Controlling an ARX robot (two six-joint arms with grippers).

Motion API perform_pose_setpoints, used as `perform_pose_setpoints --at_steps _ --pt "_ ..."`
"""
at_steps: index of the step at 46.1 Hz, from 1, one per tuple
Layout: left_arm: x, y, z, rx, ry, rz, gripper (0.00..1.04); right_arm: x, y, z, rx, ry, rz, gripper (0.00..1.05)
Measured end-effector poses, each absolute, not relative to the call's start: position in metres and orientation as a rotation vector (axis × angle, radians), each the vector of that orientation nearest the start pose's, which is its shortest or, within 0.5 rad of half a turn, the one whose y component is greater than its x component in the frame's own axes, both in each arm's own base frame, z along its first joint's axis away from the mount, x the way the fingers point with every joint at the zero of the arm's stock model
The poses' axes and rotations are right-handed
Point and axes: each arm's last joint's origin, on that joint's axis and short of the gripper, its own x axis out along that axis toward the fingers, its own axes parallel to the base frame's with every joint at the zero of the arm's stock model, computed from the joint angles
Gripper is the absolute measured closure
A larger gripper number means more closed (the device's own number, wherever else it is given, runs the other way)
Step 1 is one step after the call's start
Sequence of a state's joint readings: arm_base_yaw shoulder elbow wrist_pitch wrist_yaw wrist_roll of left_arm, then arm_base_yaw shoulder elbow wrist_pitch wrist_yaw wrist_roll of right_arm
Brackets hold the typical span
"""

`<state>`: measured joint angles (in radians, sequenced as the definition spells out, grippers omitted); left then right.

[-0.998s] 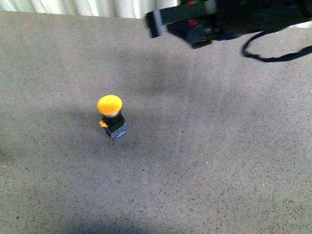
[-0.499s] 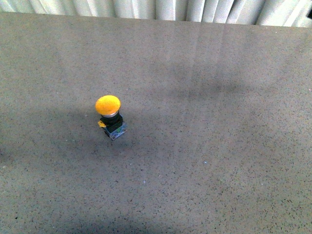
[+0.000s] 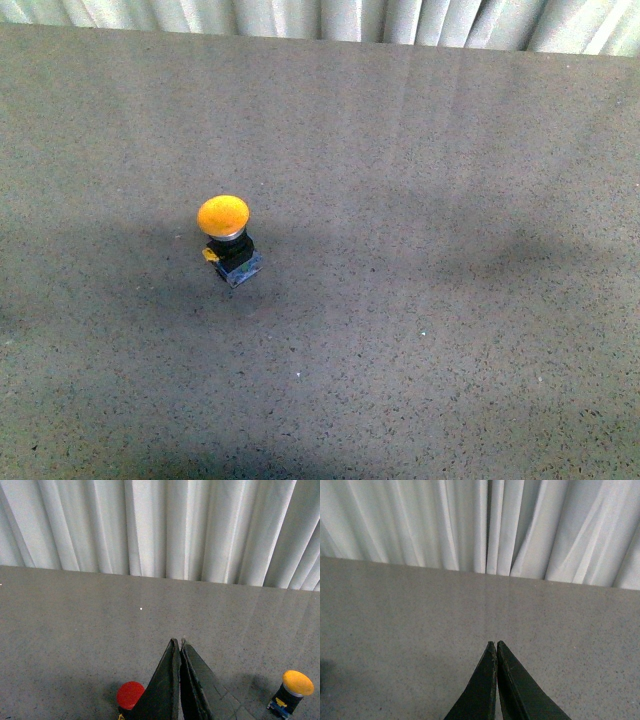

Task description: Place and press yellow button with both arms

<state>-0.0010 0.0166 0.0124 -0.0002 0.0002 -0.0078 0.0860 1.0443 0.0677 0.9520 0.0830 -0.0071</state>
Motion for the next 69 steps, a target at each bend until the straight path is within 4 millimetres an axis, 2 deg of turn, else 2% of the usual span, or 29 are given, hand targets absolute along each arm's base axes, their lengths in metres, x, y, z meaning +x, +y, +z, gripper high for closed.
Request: perform_pose_setpoints --at_steps 8,43,69 --pt "0.098 0.0 0.166 -0.008 0.004 -0.001 1.03 0.157 0.001 0.162 -0.007 0.013 -0.001 1.03" --pt "0.098 0.0 0.166 -0.008 0.004 -0.001 1.03 0.123 0.0 0.172 -0.006 -0.017 0.0 1.03" --pt "0.098 0.0 0.166 -0.008 0.004 -0.001 1.03 0.109 0.0 0.172 -0.006 -0.018 0.0 1.03"
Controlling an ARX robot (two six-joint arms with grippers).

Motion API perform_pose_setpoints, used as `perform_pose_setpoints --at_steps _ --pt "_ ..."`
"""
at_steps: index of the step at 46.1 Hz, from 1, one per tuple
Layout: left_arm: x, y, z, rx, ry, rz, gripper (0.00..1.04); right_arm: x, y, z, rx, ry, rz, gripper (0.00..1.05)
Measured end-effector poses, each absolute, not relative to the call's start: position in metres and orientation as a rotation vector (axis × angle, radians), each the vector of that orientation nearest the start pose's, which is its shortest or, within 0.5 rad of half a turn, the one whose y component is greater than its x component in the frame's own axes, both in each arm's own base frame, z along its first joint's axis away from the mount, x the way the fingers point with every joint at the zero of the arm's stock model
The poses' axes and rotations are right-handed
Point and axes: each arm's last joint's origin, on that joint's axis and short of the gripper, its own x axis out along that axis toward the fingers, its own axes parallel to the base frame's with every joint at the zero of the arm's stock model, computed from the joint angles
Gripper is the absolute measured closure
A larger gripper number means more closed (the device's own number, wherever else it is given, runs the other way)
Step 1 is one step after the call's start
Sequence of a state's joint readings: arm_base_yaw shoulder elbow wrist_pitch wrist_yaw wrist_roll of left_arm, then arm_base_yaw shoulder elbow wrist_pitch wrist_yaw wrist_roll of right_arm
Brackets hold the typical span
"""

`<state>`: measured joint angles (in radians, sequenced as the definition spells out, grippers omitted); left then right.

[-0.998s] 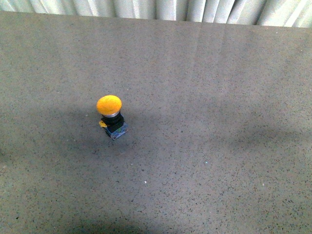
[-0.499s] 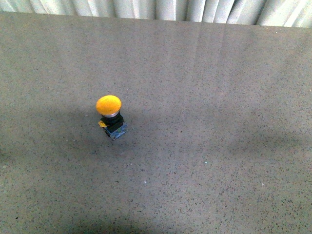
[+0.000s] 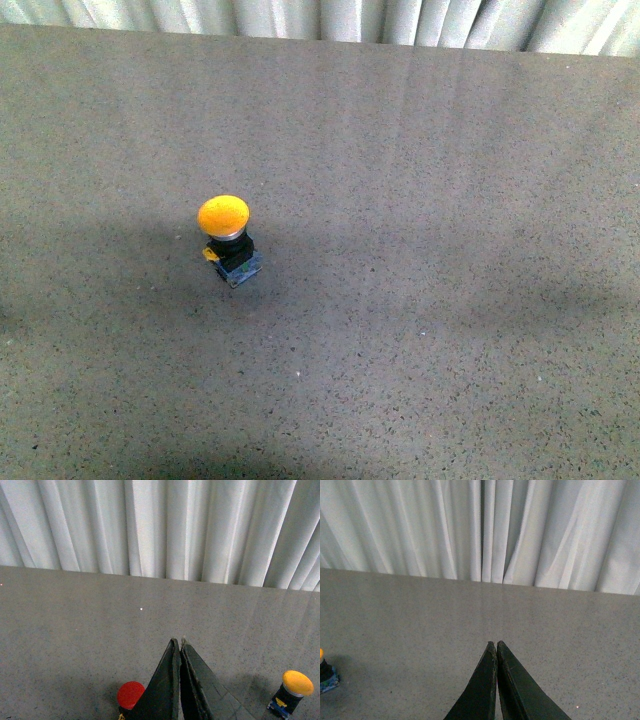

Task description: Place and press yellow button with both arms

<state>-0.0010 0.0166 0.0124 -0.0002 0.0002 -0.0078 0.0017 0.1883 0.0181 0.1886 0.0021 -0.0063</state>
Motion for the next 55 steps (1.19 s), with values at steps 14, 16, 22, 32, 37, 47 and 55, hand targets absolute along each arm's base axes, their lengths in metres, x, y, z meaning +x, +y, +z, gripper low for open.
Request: perform_pose_setpoints --at_steps 14,16,22,32,37,47,55 --pt "0.098 0.0 0.166 -0.008 0.004 -0.001 1.03 0.097 0.0 0.169 -0.006 -0.014 0.0 1.03" --pt "0.098 0.0 0.166 -0.008 0.004 -0.001 1.03 0.097 0.0 0.169 -0.006 -0.013 0.0 1.03" --pt "0.098 0.0 0.166 -0.008 0.004 -0.001 0.79 0.097 0.0 0.169 -0.006 -0.014 0.0 0.84" --pt "0.098 0.0 0.166 -0.008 0.004 -0.001 0.34 0.097 0.0 0.169 -0.006 -0.014 0.0 0.4" --pt "0.098 0.0 0.166 -0.008 0.004 -0.001 0.11 0.097 0.0 0.169 -0.006 -0.014 0.0 0.18" --pt "0.098 0.0 0.166 -0.006 0.004 -0.001 0.09 0.097 0.0 0.169 -0.004 -0.014 0.0 0.09" --pt "0.098 0.0 0.166 -0.006 0.004 -0.001 0.09 0.097 0.0 0.169 -0.004 -0.014 0.0 0.09"
